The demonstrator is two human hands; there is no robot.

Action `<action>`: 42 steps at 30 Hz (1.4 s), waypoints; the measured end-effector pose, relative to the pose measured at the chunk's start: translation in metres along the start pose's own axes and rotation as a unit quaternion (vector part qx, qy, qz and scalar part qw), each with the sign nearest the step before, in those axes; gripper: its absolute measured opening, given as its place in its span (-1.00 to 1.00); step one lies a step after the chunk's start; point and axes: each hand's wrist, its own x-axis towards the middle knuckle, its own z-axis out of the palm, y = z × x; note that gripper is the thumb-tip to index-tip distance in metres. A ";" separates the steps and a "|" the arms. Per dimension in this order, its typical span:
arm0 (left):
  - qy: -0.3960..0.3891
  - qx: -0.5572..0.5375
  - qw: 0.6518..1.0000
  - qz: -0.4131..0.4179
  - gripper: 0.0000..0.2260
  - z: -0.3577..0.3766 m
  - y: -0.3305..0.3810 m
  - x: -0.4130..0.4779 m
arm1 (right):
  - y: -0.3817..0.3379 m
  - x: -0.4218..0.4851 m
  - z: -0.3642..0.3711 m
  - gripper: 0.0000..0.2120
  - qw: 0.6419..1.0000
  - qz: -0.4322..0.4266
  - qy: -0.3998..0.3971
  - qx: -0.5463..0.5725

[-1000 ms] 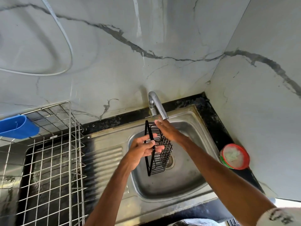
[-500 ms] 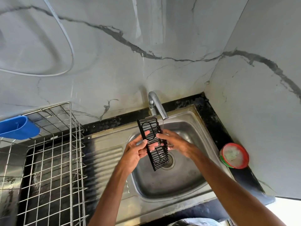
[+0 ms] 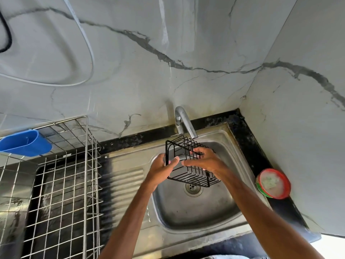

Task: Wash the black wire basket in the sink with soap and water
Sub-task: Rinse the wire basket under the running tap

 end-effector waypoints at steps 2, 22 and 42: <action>0.044 0.059 0.997 -0.014 -0.61 0.005 0.009 0.009 | 0.001 0.001 0.001 -0.01 1.000 -0.005 0.023 -0.012; -0.026 0.119 0.988 -0.091 -0.80 0.023 0.038 0.046 | 0.006 -0.007 -0.006 -0.06 0.987 -0.039 0.091 -0.124; 0.020 0.125 0.987 -0.095 -0.64 0.021 0.033 0.041 | 0.004 -0.014 0.007 -0.08 0.985 -0.062 0.085 -0.135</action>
